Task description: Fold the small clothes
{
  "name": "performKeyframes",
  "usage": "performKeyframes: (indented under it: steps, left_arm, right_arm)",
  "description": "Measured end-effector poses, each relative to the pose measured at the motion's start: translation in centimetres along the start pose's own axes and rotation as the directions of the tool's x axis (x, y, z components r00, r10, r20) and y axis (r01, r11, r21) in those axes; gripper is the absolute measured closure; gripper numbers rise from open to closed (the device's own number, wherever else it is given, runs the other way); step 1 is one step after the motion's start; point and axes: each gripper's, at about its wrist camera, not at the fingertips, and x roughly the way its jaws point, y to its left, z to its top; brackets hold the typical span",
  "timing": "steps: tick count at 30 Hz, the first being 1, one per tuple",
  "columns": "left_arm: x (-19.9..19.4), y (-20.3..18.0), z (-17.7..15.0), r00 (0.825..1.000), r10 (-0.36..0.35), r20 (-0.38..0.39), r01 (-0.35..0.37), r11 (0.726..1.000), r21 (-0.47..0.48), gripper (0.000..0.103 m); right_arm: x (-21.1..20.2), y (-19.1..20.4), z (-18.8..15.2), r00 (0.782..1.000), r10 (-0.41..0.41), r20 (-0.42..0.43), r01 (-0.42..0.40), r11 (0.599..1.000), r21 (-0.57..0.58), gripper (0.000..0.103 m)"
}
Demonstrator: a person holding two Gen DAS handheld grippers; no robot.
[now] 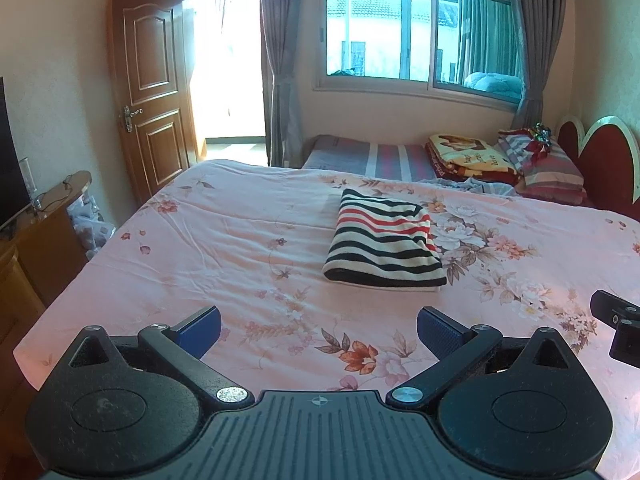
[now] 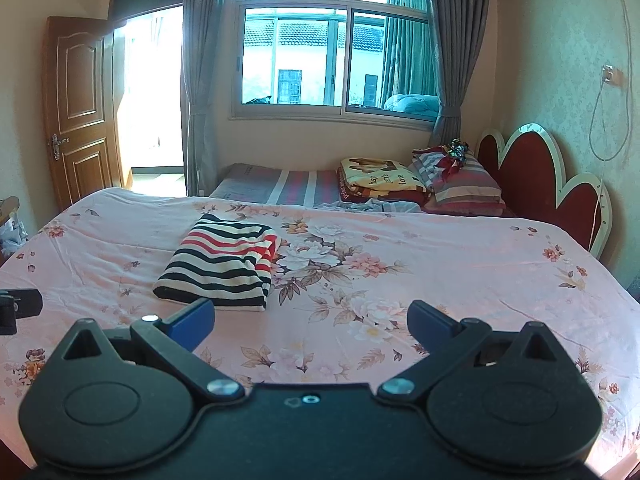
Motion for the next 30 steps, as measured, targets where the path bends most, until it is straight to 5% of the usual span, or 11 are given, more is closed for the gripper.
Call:
performKeyframes:
  steps: [30]
  left_arm:
    - [0.86,-0.26,-0.01,1.0,-0.009,-0.012,0.009,1.0,0.011,0.0]
  right_arm:
    - [0.44,0.59,-0.07,1.0,0.009,-0.017,-0.01,1.0,-0.012,0.001]
